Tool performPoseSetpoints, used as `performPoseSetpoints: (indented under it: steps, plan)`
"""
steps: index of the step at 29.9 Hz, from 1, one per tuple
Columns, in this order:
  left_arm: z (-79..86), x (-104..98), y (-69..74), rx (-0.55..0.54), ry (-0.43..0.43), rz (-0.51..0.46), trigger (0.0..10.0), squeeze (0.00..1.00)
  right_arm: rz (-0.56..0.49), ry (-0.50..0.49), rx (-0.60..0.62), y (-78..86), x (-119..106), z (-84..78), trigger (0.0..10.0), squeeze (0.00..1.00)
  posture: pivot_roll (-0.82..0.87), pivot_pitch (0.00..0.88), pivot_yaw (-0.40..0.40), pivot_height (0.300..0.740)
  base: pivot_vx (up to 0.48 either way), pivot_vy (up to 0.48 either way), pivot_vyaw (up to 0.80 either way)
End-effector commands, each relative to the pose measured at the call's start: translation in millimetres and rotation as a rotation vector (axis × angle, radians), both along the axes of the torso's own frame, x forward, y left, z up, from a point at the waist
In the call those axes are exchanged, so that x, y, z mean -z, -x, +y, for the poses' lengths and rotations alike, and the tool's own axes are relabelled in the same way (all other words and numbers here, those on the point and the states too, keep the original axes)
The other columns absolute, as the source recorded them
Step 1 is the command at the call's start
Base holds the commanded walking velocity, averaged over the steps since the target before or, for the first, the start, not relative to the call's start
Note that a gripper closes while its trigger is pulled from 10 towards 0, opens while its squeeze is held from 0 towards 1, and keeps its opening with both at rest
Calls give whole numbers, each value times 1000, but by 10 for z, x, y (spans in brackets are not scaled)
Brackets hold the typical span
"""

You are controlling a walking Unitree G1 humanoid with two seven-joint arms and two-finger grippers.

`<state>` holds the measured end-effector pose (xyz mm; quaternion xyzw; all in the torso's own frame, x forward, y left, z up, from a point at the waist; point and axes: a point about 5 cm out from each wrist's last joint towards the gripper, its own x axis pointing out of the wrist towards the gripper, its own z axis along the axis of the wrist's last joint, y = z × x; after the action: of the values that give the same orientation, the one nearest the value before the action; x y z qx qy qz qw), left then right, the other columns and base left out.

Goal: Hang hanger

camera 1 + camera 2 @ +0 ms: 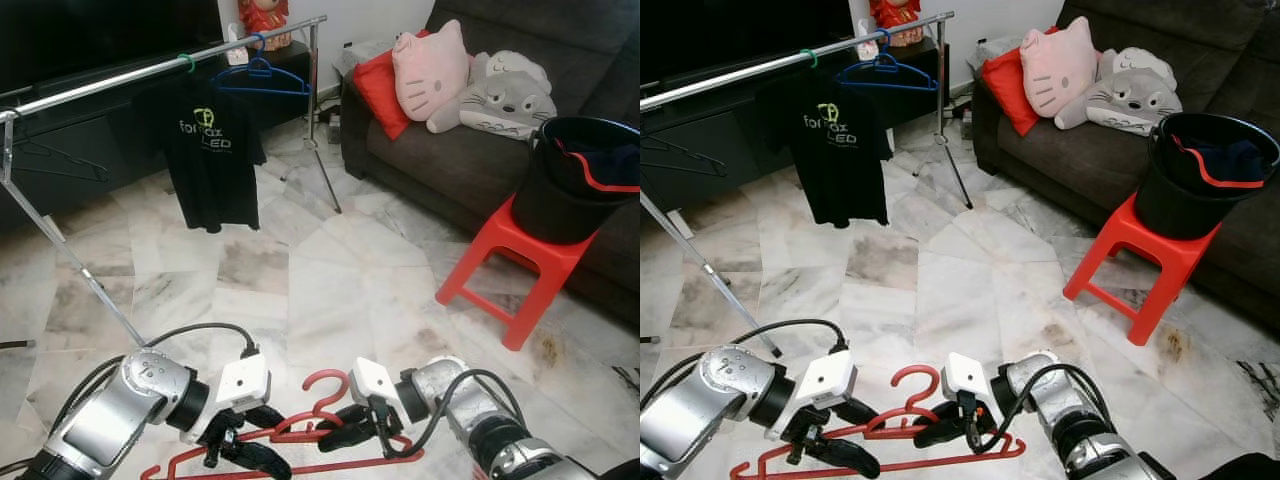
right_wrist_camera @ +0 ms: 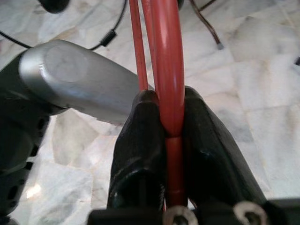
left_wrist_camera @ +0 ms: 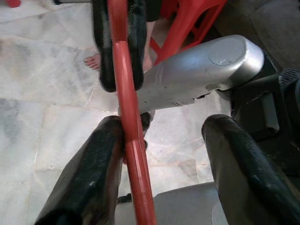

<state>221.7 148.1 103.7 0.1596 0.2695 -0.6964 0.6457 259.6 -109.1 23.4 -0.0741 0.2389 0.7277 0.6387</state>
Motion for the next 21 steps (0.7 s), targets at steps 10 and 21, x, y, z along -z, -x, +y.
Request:
performPoseSetpoints:
  steps: [10, 21]
  plan:
    - [144, -166, -188, -142, 77, -64, 10000, 1000, 112, 191, 215, 268, 376, -452, 0, 0, 57, 0, -31, 740, 0, 0, 0]
    - [405, 109, -676, -768, 29, -337, 10000, 0, 101, 153, 785, 229, 527, -624, 0, 0, 45, 0, -33, 740, 0, 0, 0]
